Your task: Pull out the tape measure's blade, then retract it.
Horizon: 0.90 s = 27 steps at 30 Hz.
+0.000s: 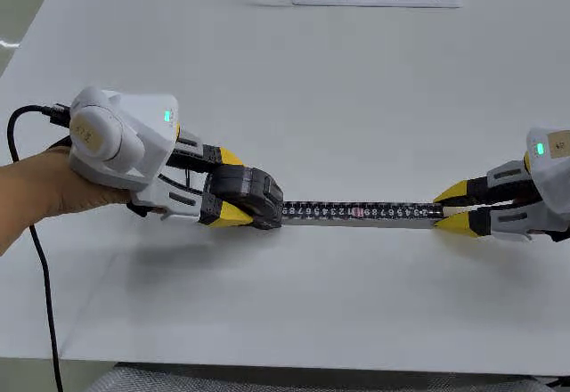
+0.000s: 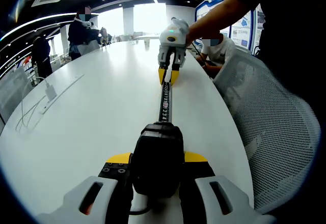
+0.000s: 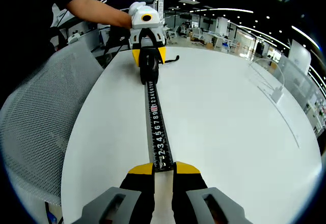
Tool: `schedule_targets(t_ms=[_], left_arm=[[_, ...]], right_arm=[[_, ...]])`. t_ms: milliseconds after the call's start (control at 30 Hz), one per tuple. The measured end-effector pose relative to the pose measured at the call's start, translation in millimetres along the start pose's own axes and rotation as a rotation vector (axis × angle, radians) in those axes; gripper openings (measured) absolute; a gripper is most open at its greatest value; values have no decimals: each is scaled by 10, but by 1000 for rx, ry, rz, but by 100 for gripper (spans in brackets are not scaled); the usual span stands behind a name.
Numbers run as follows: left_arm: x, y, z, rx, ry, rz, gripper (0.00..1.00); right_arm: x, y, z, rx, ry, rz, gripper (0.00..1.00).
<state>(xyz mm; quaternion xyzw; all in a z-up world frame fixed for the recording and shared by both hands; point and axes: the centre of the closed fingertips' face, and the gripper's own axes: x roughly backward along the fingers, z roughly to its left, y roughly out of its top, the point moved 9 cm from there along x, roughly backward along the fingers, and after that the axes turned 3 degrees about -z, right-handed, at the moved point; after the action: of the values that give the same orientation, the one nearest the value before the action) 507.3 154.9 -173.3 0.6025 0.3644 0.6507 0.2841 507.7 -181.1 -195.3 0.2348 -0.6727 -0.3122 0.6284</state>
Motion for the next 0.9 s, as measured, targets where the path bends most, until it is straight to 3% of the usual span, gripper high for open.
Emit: schedule_targets(t_ms=[900], left_arm=[[-2,3,6,-2,1,1,30]], right_arm=[[232,-201,-27,-19,-24,33,8]])
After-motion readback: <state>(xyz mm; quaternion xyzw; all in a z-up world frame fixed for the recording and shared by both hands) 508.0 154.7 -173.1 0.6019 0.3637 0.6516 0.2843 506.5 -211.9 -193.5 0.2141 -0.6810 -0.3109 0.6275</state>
